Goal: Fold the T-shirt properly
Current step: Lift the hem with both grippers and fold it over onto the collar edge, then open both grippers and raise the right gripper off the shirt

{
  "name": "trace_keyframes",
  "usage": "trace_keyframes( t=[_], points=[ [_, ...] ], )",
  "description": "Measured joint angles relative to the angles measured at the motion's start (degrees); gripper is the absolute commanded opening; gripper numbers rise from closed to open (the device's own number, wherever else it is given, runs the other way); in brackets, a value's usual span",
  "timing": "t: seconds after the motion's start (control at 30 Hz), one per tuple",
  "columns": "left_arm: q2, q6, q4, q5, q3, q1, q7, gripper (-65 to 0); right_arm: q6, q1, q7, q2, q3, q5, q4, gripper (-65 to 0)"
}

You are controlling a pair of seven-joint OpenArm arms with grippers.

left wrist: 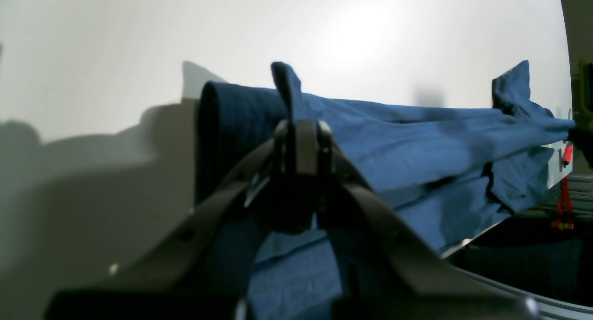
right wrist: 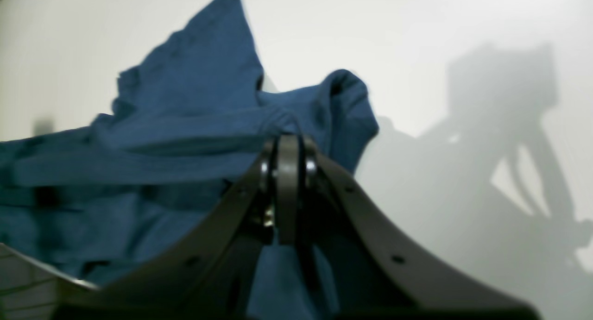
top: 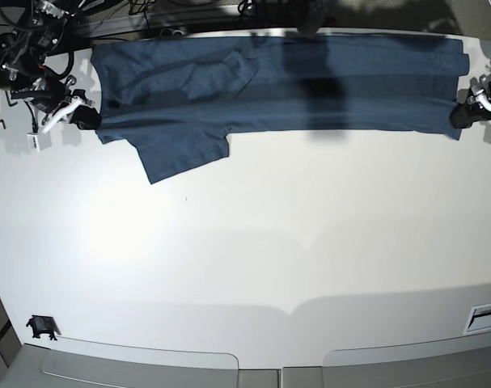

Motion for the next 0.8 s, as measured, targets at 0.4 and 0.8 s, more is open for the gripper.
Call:
trace_keyframes(
  t=[0.4, 0.8],
  points=[
    [-0.33, 0.02, 0.0, -1.64, 0.0, 0.02, 0.39, -52.2, -0.02, 0.0, 1.62, 0.09, 0.0, -2.19, -0.02, -44.5],
    [-1.14, 0.02, 0.11, -10.93, -11.98, -0.83, -1.29, -52.2, -0.04, 8.31, 12.59, -0.33, 0.04, -0.76, -0.02, -44.5]
  ],
)
